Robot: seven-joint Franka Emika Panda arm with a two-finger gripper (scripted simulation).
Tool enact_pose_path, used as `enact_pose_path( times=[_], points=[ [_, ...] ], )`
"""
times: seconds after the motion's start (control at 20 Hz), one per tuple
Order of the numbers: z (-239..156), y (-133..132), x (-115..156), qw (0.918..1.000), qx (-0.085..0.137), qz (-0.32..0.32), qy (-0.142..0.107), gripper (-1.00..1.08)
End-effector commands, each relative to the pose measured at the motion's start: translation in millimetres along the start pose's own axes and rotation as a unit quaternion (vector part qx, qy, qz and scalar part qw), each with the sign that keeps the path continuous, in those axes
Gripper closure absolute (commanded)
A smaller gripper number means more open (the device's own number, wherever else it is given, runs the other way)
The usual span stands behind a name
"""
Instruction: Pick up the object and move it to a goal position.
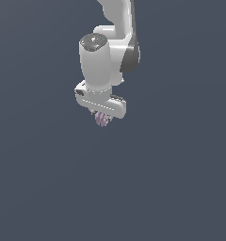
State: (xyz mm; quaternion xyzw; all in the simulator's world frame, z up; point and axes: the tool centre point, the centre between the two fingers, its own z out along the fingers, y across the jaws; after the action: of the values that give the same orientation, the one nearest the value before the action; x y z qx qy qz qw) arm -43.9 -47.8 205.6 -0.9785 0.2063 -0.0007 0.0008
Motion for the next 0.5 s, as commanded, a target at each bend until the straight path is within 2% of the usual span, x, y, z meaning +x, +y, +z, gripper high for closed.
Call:
enact_pose_path(
  times=[0.0, 0.45],
  points=[
    [-26, 14, 9, 1.0000, 0.000, 0.000, 0.000, 1.08],
    [-114, 60, 44, 1.0000, 0.000, 0.000, -0.001, 1.08]
  ],
)
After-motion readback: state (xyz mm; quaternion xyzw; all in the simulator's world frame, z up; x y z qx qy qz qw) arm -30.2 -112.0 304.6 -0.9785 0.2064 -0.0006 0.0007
